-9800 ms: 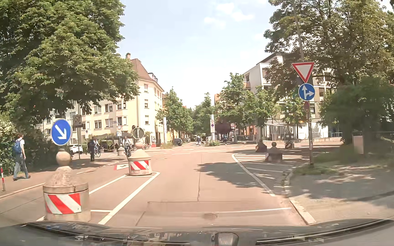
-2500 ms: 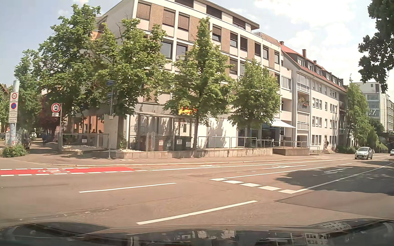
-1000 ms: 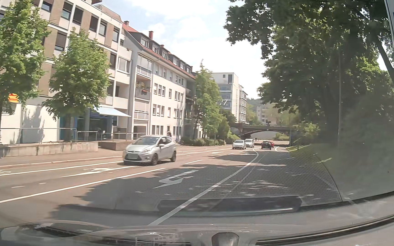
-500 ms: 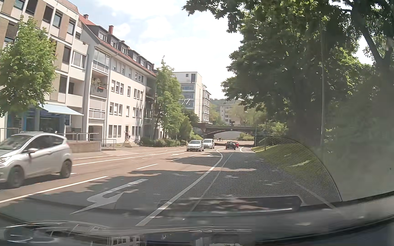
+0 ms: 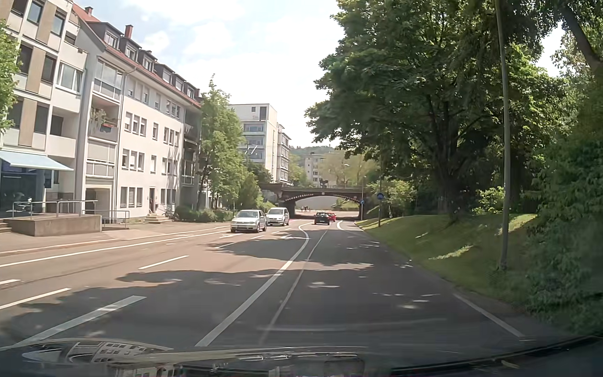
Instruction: Follow the waypoints while adhering to traffic rules and regulations
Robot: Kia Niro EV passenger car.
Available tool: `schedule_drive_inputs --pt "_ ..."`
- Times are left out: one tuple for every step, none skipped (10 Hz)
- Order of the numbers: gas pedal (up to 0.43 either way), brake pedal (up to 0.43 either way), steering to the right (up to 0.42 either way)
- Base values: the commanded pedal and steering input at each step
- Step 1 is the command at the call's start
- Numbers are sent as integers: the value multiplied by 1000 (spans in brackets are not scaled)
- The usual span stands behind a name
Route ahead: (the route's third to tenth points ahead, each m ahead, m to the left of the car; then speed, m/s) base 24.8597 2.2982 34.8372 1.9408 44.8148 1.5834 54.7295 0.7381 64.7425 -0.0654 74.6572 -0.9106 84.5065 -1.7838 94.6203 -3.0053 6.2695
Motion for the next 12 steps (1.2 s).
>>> schedule_drive_inputs --pt "228 0 62" --pt "220 0 53" --pt "220 0 49" --pt "209 0 45" --pt "209 0 41" --pt "189 0 36" --pt "177 0 31" --pt "177 0 22" --pt "177 0 10" --pt "177 0 2" --pt "169 0 1" --pt "157 0 1"
